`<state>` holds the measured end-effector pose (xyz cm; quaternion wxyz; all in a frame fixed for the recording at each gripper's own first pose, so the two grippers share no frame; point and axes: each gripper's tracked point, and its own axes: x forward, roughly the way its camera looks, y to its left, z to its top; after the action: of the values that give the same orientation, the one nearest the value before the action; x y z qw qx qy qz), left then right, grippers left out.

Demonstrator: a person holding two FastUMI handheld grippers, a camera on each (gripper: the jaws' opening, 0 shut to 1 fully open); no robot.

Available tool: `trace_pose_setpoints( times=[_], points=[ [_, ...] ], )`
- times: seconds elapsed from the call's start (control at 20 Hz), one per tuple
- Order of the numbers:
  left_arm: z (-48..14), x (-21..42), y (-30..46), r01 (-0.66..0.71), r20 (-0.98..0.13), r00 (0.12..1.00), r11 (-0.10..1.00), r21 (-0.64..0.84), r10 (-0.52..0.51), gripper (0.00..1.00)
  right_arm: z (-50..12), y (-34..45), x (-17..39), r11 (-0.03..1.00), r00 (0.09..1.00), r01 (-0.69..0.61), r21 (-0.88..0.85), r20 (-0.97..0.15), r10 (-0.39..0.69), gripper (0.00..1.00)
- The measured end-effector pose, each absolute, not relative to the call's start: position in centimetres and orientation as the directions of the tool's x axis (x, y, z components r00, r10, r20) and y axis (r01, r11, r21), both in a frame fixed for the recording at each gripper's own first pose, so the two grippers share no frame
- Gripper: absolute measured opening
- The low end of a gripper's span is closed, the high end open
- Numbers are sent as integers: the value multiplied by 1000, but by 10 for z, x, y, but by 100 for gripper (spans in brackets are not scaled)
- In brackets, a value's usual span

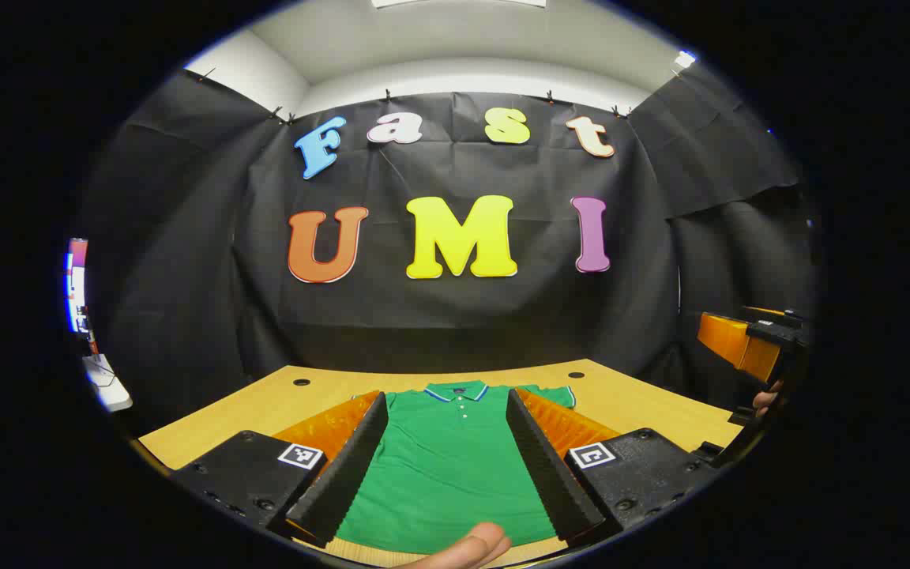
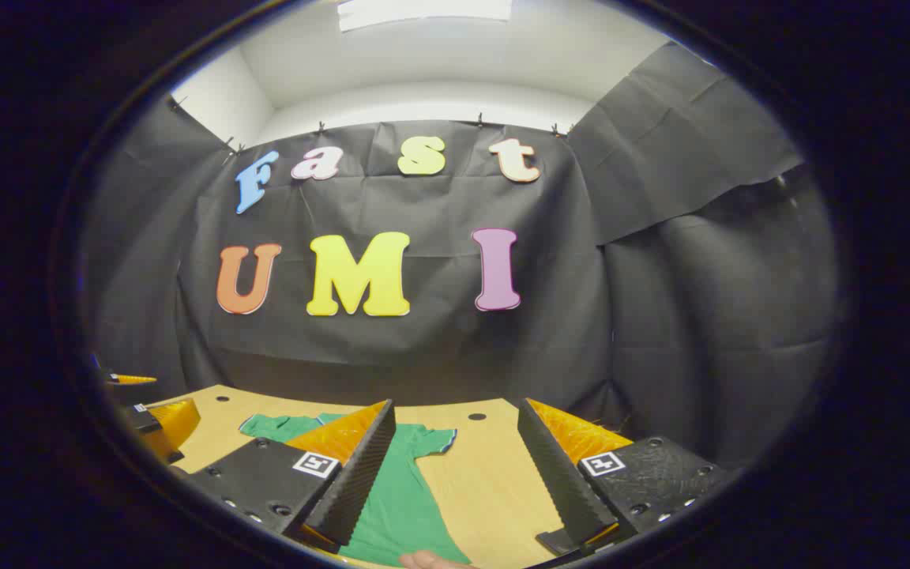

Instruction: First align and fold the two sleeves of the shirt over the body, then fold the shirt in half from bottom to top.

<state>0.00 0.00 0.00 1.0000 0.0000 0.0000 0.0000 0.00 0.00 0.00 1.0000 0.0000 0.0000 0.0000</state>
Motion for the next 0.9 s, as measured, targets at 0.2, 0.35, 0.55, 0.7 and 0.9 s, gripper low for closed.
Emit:
trace_pose_setpoints(
  times=[0.2,0.35,0.55,0.7,0.9],
  points=[
    [-1,3,19,-67,-2,998,998,-2,67,98,-7,12,0,999,999,-36,-39,-22,35,95],
    [-5,6,29,-100,-12,995,995,-22,99,98,-9,13,2,998,999,-36,-51,-28,35,95],
    [-13,11,35,-117,-38,993,992,-37,115,98,-11,13,7,998,999,-34,-49,-41,32,96],
    [-14,13,37,-119,-42,992,992,-37,117,98,-18,15,11,998,998,-37,-57,-61,33,96],
    [-16,15,38,-121,-42,992,992,-34,120,98,-27,17,20,996,996,-42,-73,-81,36,96]
  ],
)
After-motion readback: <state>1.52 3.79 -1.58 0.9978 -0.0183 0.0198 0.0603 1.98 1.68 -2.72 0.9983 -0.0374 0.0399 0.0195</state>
